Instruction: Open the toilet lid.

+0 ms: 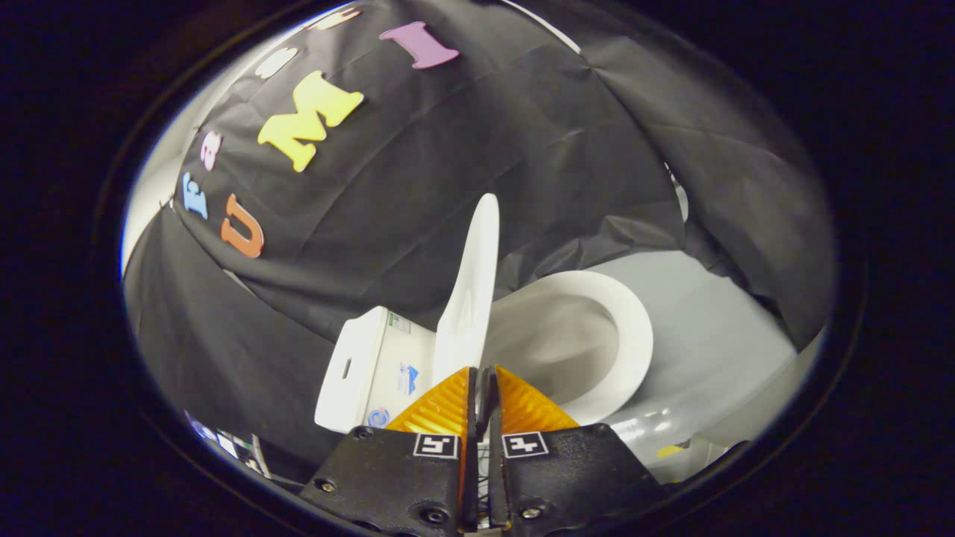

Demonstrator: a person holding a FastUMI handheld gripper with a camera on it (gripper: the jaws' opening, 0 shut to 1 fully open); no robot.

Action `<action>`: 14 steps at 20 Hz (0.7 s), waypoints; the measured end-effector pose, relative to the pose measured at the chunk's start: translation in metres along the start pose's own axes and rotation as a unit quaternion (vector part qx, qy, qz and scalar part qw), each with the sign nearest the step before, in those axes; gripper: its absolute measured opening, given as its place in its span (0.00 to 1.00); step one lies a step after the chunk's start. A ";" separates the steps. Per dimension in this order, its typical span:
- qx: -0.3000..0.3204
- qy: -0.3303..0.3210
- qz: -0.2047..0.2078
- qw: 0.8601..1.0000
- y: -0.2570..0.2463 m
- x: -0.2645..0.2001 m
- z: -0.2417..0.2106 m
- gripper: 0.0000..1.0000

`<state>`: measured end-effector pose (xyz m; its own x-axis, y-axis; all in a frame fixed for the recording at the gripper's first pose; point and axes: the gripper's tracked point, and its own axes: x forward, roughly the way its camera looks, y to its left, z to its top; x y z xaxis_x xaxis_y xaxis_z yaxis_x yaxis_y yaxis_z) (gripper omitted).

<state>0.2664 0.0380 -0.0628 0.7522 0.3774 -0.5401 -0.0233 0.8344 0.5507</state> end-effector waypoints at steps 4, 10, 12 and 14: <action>-0.029 -0.001 -0.021 0.999 0.007 -0.005 0.002 0.09; -0.069 -0.005 -0.050 0.996 0.010 -0.003 0.003 0.08; -0.080 -0.005 -0.053 0.995 0.011 -0.003 0.003 0.08; -0.093 -0.004 -0.057 0.994 0.018 -0.001 0.002 0.08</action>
<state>0.2668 0.0521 -0.0508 0.7626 0.2727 -0.5867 -0.0581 0.9320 0.3576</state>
